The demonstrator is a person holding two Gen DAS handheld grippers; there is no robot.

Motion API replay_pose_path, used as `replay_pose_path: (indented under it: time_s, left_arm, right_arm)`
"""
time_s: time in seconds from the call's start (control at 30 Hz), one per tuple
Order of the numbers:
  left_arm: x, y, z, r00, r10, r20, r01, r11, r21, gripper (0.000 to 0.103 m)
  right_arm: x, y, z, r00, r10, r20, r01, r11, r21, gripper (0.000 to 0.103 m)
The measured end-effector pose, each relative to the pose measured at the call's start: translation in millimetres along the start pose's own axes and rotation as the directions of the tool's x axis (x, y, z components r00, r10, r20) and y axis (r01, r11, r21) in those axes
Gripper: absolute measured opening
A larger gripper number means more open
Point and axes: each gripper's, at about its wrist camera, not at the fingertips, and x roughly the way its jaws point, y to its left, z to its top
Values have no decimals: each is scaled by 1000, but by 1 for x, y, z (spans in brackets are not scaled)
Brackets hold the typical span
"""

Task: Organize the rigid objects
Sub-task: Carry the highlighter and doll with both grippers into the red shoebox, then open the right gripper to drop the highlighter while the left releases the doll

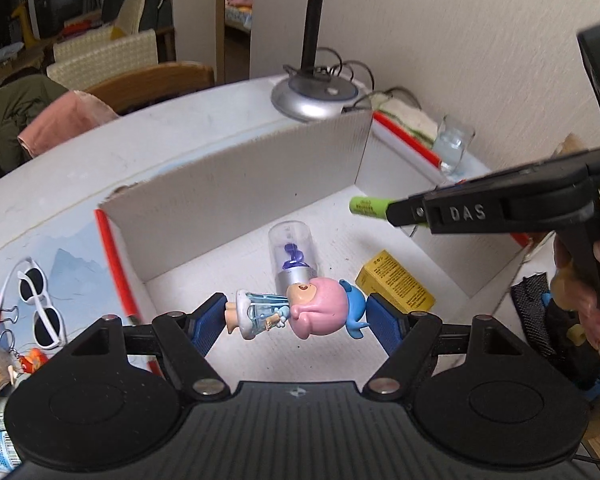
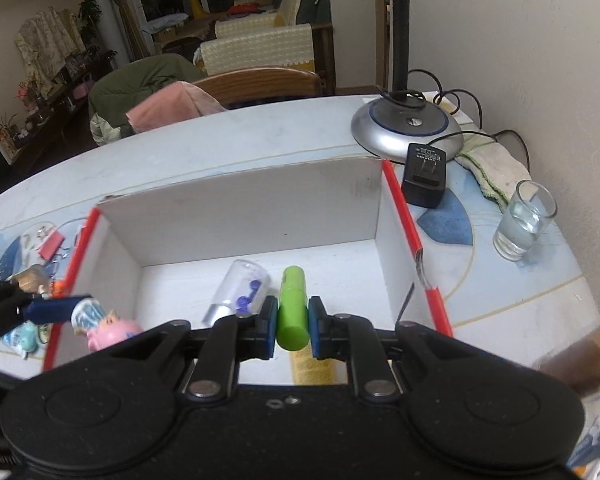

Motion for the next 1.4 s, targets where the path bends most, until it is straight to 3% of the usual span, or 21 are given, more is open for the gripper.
replay_pose_path:
  time_s: [0.53, 1.0, 1.23, 1.4]
  left_arm:
    - [66, -12, 15, 976, 25, -219, -34, 999, -38, 76]
    - [90, -5, 17, 922, 18, -388, -53, 995, -80, 76]
    - [94, -6, 15, 903, 20, -430, -56, 996, -71, 76]
    - [91, -7, 14, 905, 8, -426, -40, 997, -67, 76]
  right_arm:
    - [61, -10, 12, 993, -23, -120, 14, 997, -75, 14]
    - [74, -5, 11, 983, -16, -182, -5, 994, -113, 18]
    - [74, -6, 10, 981, -14, -191, -8, 994, -111, 22]
    - [70, -7, 9, 983, -6, -181, -13, 995, -103, 30]
